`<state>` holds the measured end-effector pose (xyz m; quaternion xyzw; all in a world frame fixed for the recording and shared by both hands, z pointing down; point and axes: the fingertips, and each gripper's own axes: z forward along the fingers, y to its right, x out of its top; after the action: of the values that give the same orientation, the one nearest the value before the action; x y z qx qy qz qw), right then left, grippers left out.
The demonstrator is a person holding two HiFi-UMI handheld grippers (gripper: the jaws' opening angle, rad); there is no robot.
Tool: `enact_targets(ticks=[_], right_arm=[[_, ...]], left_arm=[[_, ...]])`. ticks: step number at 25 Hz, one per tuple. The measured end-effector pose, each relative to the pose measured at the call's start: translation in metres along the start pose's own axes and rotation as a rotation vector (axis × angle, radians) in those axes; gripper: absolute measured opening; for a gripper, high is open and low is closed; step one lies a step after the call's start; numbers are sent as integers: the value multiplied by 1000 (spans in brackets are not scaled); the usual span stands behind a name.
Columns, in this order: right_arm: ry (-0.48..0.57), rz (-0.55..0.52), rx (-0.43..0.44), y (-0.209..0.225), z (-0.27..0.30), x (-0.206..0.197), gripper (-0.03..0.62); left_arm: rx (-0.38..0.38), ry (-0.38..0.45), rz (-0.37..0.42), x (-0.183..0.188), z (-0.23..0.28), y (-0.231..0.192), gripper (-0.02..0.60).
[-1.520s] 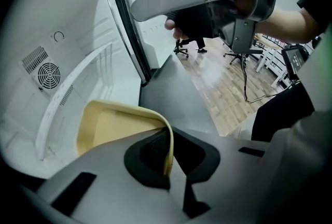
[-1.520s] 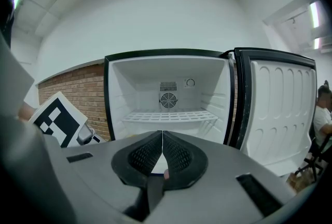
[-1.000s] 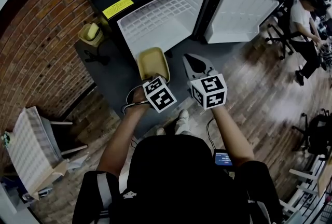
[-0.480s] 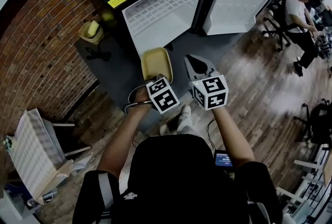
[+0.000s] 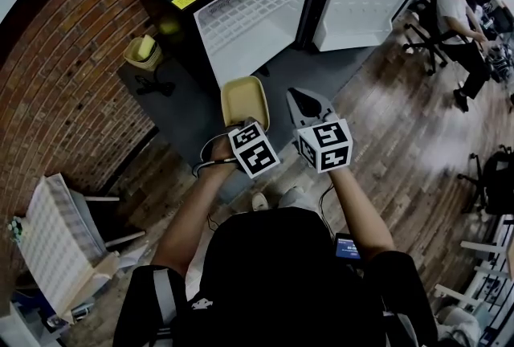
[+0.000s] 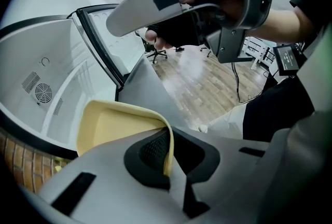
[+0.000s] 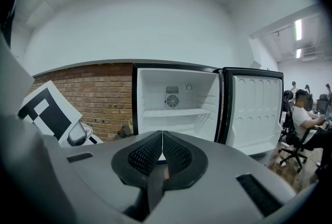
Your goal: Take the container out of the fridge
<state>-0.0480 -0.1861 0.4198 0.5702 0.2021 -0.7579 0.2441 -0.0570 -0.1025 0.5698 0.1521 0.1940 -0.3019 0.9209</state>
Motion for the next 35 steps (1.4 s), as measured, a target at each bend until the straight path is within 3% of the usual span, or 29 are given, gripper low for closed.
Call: enact_targets(ticks=[14,35], right_arm=[[1,-33,-11,15,-34,1,41],[28,-25,24,16,-135,-18,40]], left_arm=[[20,9,6,27,-5,13,19],[53,-37,-36,47,-14,113,20]])
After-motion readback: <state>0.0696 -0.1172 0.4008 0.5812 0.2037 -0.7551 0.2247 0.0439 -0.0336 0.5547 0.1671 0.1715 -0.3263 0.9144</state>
